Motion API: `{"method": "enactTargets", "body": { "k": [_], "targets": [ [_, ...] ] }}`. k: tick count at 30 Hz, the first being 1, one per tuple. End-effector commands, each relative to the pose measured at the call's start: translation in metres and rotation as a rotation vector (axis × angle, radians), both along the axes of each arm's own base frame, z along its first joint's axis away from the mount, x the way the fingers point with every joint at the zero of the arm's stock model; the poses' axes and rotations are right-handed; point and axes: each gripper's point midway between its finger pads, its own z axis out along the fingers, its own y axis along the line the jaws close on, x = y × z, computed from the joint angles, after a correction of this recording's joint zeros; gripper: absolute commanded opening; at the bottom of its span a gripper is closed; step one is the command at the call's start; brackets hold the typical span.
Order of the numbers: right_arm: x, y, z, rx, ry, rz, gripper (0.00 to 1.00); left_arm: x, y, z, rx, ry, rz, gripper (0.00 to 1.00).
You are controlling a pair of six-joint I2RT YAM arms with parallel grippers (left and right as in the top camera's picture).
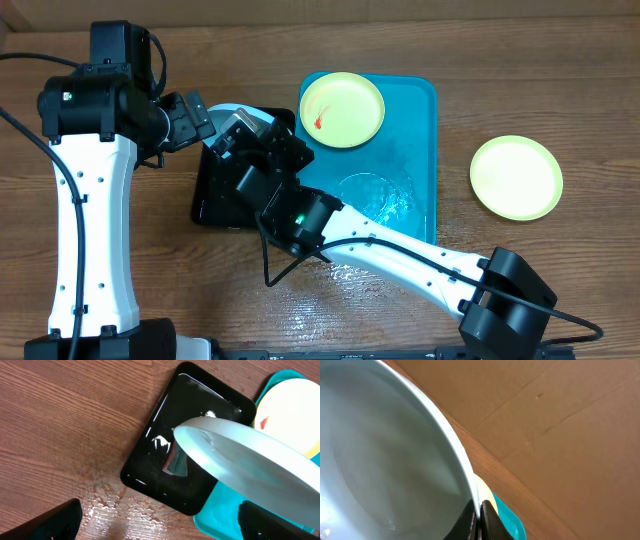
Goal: Clean dirty plates on tray and stack at the side
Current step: 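Carry the white plate right and stack it on the yellow plate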
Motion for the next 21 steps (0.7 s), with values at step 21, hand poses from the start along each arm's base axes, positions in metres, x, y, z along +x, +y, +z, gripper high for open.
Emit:
{"method": "enactTargets", "body": {
  "k": [21],
  "targets": [
    [0.056, -0.115, -0.008, 1.007, 0.926, -0.043, 0.04, 0.000, 0.000, 0.008, 0.006, -0.025, -0.023, 1.00]
  ]
}}
